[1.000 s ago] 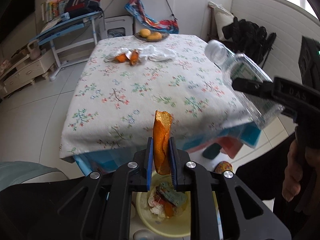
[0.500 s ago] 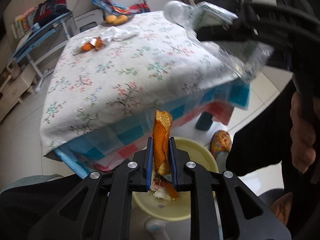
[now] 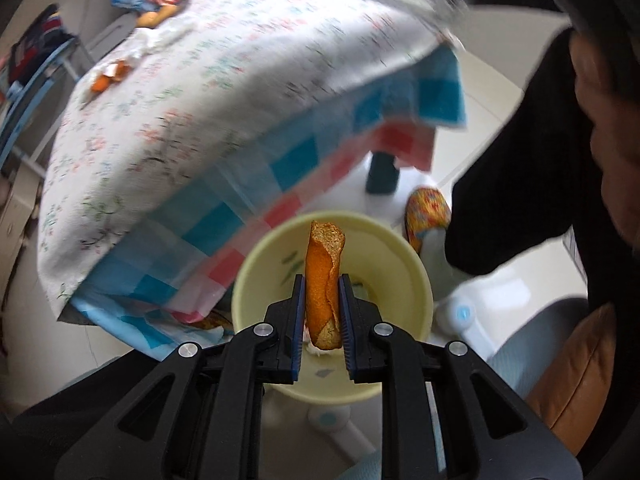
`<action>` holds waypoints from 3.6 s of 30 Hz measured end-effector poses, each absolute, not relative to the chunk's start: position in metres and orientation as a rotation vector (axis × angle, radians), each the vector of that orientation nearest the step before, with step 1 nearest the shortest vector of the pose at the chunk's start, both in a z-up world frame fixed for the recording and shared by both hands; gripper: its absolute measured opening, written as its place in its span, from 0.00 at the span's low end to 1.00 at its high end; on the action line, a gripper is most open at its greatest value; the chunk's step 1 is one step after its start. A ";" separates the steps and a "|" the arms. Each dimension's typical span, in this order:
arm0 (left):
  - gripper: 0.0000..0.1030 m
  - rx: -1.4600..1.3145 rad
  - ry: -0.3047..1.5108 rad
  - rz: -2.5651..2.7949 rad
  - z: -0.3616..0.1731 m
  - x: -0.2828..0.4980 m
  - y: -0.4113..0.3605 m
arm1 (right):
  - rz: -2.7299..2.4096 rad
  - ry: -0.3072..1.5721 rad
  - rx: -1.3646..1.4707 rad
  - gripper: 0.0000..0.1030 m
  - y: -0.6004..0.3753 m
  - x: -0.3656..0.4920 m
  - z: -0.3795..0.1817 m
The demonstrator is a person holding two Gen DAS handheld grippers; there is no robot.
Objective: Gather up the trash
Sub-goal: 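Carry the peel to the bucket and open the left gripper while the right carries the bottle, then lower the plastic bottle into the yellow bucket and open the right gripper, then withdraw the open right gripper from the bucket, then grasp the white tissue with the right gripper while the left grasps the long orange peel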
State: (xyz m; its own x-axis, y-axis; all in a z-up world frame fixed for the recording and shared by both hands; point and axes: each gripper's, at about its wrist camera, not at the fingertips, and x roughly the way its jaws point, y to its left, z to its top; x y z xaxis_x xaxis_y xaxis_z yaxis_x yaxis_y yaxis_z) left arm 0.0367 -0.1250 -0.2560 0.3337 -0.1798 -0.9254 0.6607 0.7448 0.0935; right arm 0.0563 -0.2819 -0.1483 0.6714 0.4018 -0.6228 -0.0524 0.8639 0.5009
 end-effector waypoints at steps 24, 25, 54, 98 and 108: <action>0.66 -0.025 0.778 -0.143 -0.173 0.079 -0.011 | 0.319 0.839 0.409 0.55 -0.262 0.047 -0.152; 0.67 -0.086 0.764 -0.095 -0.171 0.082 0.003 | 0.340 0.853 0.372 0.55 -0.254 0.044 -0.153; 0.73 -0.097 0.662 -0.014 -0.158 0.074 0.007 | 0.516 1.219 -0.094 0.63 -0.153 0.025 -0.233; 0.80 -0.106 0.679 0.014 -0.151 0.092 0.015 | 0.385 0.833 0.022 0.75 -0.187 0.030 -0.142; 0.80 -0.063 0.732 -0.003 -0.142 0.148 0.021 | 0.319 0.800 0.041 0.75 -0.207 0.092 -0.119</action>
